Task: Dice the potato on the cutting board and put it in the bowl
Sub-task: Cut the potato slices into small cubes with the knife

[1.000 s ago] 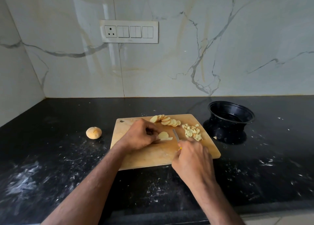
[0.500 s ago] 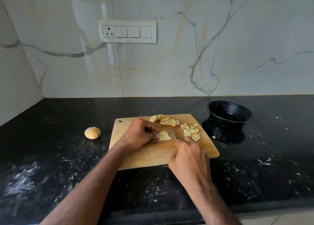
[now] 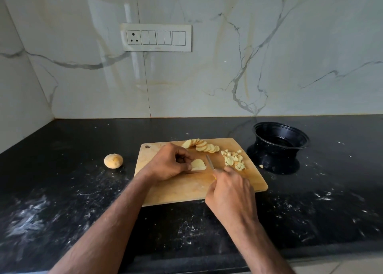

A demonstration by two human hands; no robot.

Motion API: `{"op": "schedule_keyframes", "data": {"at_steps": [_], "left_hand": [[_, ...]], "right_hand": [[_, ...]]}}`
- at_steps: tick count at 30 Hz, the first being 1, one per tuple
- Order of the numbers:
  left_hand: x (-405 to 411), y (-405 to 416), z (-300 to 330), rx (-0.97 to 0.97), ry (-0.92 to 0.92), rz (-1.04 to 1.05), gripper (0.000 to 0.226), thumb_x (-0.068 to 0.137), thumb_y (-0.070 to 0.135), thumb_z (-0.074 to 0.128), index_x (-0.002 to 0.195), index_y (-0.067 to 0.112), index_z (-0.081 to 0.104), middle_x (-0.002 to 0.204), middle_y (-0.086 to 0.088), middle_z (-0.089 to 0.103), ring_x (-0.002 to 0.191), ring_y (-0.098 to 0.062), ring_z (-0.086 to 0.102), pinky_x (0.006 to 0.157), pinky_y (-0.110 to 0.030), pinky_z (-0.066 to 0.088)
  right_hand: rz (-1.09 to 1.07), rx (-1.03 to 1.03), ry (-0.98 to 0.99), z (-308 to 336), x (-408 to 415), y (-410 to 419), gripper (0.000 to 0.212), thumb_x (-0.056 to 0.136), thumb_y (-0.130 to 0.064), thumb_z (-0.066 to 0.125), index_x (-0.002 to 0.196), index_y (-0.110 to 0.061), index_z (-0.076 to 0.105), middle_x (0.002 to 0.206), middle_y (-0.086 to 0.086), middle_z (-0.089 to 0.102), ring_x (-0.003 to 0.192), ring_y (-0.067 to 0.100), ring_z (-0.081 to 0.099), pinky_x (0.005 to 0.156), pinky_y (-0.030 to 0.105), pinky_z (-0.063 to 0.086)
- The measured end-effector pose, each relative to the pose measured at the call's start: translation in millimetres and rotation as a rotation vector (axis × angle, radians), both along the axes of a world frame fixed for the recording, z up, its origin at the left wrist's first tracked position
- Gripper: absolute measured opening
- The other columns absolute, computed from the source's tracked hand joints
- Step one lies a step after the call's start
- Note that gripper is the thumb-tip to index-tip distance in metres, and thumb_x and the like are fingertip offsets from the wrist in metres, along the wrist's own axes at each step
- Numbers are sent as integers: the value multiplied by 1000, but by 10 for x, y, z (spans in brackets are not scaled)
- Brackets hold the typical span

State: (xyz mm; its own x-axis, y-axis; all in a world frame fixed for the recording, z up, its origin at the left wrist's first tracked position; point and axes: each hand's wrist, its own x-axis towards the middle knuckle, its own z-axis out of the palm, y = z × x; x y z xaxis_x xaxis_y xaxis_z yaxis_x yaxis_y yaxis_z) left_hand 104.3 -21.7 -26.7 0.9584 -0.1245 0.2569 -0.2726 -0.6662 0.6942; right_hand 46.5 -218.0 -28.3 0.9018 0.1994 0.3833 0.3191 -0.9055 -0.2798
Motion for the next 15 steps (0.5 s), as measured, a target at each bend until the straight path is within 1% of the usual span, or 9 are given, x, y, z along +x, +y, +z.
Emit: {"op": "schedule_keyframes", "data": {"at_steps": [3,4,5,7,9,10,11,13,15], "left_hand": [[-8,1,8,6,-10,2,20,83,4,79,100,15,80,85,7,76,80,-5,68,71,-16,52],[-8,-4,7,3,-15,2,19,83,6,79,99,17,80,86,6,76,80,-8,68,70,-19,54],[-9,-15,5,-5,-16,0,18,83,10,81,99,18,80,84,6,75,77,-11,67,70,-26,54],[-15,-53,-8,-13,-30,-8,22,79,22,86,99,26,79,74,8,66,67,-12,58,66,-35,49],[-14,-101,-24,25,-66,8,26,77,29,88,99,36,77,68,11,55,63,-7,48,61,-34,43],[-11,-128,-28,52,-78,31,27,76,31,87,100,37,77,67,12,53,62,-7,46,61,-32,41],[-10,-147,-32,75,-87,56,28,77,32,87,103,36,78,67,12,53,62,-7,46,61,-31,41],[-6,-169,-43,96,-98,89,28,77,32,86,104,34,79,66,10,54,62,-7,46,63,-34,42],[-6,-187,-53,103,-95,123,20,78,32,85,97,36,80,64,10,54,62,-8,46,68,-36,44]], "right_hand": [[16,10,-2,-6,10,-2,25,87,-12,64,110,-13,74,96,-2,69,73,15,69,64,23,58],[34,2,-4,-12,7,15,26,87,-12,64,111,-14,74,96,-2,69,73,15,69,65,23,58],[46,-2,-5,-19,4,29,27,87,-12,63,112,-15,73,97,-3,68,74,14,69,67,23,58],[38,17,-9,-25,8,30,27,87,-13,63,112,-16,73,97,-3,68,76,15,70,68,25,59],[14,51,-23,-22,25,6,26,87,-15,65,112,-16,74,95,-3,68,75,15,69,68,26,59],[9,65,-35,-23,37,-1,27,87,-16,67,113,-16,74,95,-2,69,75,15,69,69,26,59],[12,78,-47,-23,50,0,28,87,-17,67,114,-16,74,95,-2,69,76,16,69,71,27,58],[23,99,-59,-12,84,24,29,88,-17,65,115,-18,73,95,-3,69,80,16,67,73,28,58],[31,99,-72,6,125,51,27,88,-18,64,114,-18,73,96,-3,68,81,15,66,71,28,58]]}}
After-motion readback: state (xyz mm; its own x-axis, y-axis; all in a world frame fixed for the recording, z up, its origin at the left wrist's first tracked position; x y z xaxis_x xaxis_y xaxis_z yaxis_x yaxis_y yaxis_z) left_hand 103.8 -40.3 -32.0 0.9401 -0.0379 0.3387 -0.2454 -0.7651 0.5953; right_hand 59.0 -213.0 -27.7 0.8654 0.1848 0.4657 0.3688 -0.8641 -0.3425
